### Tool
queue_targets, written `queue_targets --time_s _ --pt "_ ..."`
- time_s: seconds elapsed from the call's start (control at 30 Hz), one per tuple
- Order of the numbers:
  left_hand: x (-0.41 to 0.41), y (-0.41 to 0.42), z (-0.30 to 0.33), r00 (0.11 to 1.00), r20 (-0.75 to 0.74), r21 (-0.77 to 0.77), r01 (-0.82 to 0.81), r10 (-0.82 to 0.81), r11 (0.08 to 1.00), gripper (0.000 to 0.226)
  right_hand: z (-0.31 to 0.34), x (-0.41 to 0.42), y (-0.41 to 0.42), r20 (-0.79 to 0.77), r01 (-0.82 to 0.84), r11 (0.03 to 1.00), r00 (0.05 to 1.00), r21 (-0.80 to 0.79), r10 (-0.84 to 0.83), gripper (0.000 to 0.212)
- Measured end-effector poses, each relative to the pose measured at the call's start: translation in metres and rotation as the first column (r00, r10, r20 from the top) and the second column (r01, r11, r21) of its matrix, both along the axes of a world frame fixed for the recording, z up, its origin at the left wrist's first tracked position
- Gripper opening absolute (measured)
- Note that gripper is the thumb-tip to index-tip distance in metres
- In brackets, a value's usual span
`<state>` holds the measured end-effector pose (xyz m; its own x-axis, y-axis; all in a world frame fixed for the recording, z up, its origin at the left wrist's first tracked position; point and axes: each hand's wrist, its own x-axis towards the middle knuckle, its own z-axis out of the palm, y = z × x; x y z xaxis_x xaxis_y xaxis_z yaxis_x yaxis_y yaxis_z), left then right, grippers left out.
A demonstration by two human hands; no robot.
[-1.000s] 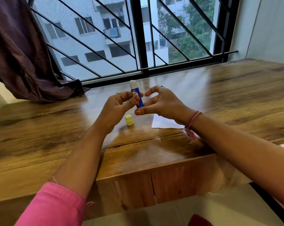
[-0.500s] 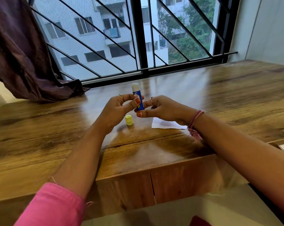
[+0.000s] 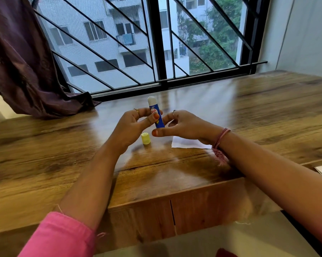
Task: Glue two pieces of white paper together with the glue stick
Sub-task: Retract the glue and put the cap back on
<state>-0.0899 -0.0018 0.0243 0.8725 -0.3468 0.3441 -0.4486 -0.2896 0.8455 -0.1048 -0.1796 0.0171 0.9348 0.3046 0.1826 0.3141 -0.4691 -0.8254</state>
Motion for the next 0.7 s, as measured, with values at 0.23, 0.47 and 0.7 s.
queue_targets --time_s 0.23,0.47,0.7 --pt "-0.0020 -0.0002 0.0001 1.000 0.015 0.034 0.006 -0.006 0.999 0.025 0.0048 -0.0001 -0.0021 0.000 -0.009 0.999 1.000 -0.049 0.009 0.026" --pt "-0.0010 -0.0004 0.0004 1.000 0.023 0.014 -0.002 0.002 1.000 0.026 -0.0030 0.0000 0.0036 0.074 0.140 0.989 0.988 -0.045 -0.136 0.026" --pt "-0.0015 -0.0002 0.0001 1.000 0.009 0.033 0.000 -0.001 0.999 0.033 0.0054 -0.0014 -0.0014 0.060 -0.011 1.000 0.998 -0.029 0.012 0.027"
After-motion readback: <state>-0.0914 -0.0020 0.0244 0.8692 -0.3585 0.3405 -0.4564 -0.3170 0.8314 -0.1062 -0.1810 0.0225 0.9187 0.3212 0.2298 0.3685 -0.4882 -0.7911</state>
